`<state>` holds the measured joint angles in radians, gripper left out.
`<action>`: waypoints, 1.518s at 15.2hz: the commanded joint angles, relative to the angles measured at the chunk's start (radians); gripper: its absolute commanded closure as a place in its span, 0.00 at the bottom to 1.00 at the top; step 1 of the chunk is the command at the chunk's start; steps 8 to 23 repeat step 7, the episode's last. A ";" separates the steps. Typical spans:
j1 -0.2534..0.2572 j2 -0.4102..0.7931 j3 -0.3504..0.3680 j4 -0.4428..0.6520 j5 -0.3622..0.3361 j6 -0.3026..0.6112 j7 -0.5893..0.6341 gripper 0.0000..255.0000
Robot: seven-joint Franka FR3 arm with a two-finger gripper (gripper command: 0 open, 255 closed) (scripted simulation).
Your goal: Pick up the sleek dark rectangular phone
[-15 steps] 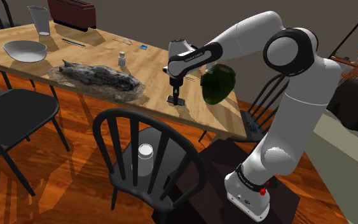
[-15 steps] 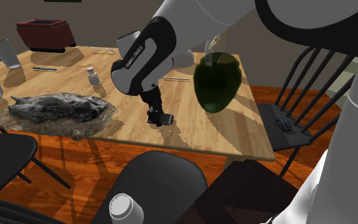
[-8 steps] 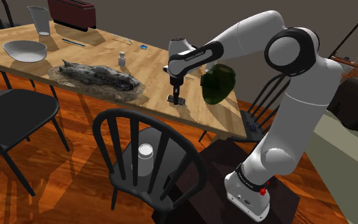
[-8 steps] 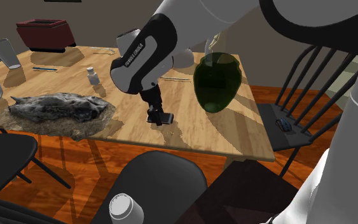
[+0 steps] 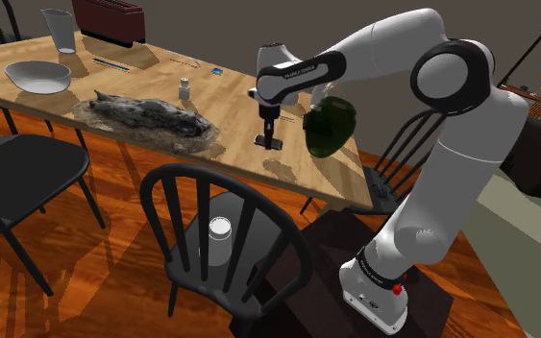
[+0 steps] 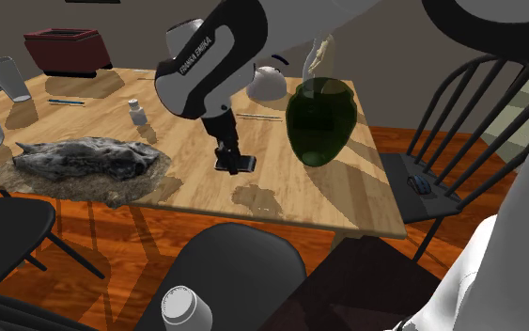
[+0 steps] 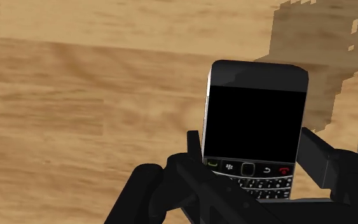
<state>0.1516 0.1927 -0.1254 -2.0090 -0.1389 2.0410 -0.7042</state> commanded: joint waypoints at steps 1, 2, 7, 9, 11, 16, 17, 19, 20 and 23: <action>0.001 -0.016 0.000 0.008 -0.001 -0.024 -0.002 1.00; 0.001 -0.022 0.000 0.014 -0.001 -0.036 -0.004 1.00; 0.002 -0.040 0.000 0.034 0.000 -0.074 -0.007 1.00; 0.002 -0.040 0.000 0.034 0.000 -0.074 -0.007 1.00; 0.002 -0.040 0.000 0.034 0.000 -0.074 -0.007 1.00; 0.002 -0.040 0.000 0.034 0.000 -0.074 -0.007 1.00; 0.002 -0.040 0.000 0.034 0.000 -0.074 -0.007 1.00; 0.002 -0.040 0.000 0.034 0.000 -0.074 -0.007 1.00; 0.002 -0.040 0.000 0.034 0.000 -0.074 -0.007 1.00; 0.002 -0.040 0.000 0.034 0.000 -0.074 -0.007 1.00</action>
